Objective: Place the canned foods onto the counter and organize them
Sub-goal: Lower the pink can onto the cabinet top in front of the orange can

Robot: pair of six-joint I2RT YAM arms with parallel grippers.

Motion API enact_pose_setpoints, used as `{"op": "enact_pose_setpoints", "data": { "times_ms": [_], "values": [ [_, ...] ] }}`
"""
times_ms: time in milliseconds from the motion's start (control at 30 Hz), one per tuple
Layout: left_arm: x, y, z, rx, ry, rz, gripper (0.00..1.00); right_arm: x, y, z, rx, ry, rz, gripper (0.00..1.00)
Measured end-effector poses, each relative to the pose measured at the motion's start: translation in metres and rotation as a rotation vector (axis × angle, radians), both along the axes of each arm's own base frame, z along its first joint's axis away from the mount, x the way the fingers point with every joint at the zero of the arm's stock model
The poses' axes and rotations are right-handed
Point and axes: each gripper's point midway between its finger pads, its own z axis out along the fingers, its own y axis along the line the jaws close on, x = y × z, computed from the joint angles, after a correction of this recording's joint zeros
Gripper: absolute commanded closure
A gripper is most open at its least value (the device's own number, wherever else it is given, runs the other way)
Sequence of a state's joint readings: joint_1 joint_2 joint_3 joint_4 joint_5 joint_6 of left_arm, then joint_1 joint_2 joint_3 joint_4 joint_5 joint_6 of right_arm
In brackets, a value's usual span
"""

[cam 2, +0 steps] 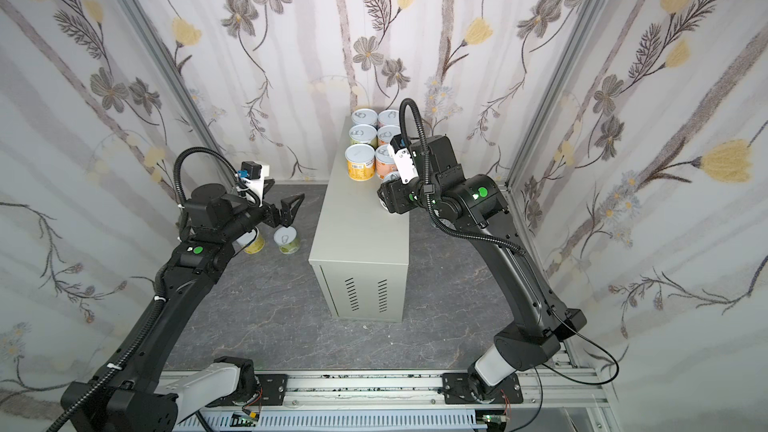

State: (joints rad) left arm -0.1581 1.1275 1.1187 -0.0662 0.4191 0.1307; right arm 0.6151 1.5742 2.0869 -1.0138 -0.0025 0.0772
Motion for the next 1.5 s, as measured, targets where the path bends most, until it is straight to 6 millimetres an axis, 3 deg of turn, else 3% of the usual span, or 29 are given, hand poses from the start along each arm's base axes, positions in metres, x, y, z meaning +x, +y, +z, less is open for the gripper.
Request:
{"op": "enact_pose_setpoints", "data": {
  "times_ms": [367,500,867,1000,1200,1367,1500],
  "values": [
    [-0.001,0.001,-0.004,0.004,0.012,0.008,0.0,0.009,0.007,-0.003,-0.002,-0.012,0.007,0.28],
    [-0.001,0.002,-0.004,0.004,0.012,0.008,0.0,0.021,0.015,-0.003,0.012,-0.031,0.008,0.26],
    [0.0,0.002,-0.006,0.008,0.015,0.012,0.0,0.026,0.018,-0.01,0.001,-0.025,0.011,0.22],
    [0.001,0.002,-0.006,0.009,0.017,0.015,0.0,0.028,0.019,-0.011,0.003,-0.032,0.008,0.15],
    [0.002,0.002,-0.008,0.01,0.022,0.015,0.0,0.02,0.012,-0.029,-0.037,-0.004,0.012,0.0],
    [0.007,0.001,-0.009,0.011,0.029,0.014,0.0,0.009,0.005,-0.023,-0.006,-0.055,0.022,0.0],
    [0.011,0.001,-0.009,0.012,0.032,0.014,0.0,0.0,0.002,-0.031,0.019,-0.076,0.037,0.01]
  ]
}}
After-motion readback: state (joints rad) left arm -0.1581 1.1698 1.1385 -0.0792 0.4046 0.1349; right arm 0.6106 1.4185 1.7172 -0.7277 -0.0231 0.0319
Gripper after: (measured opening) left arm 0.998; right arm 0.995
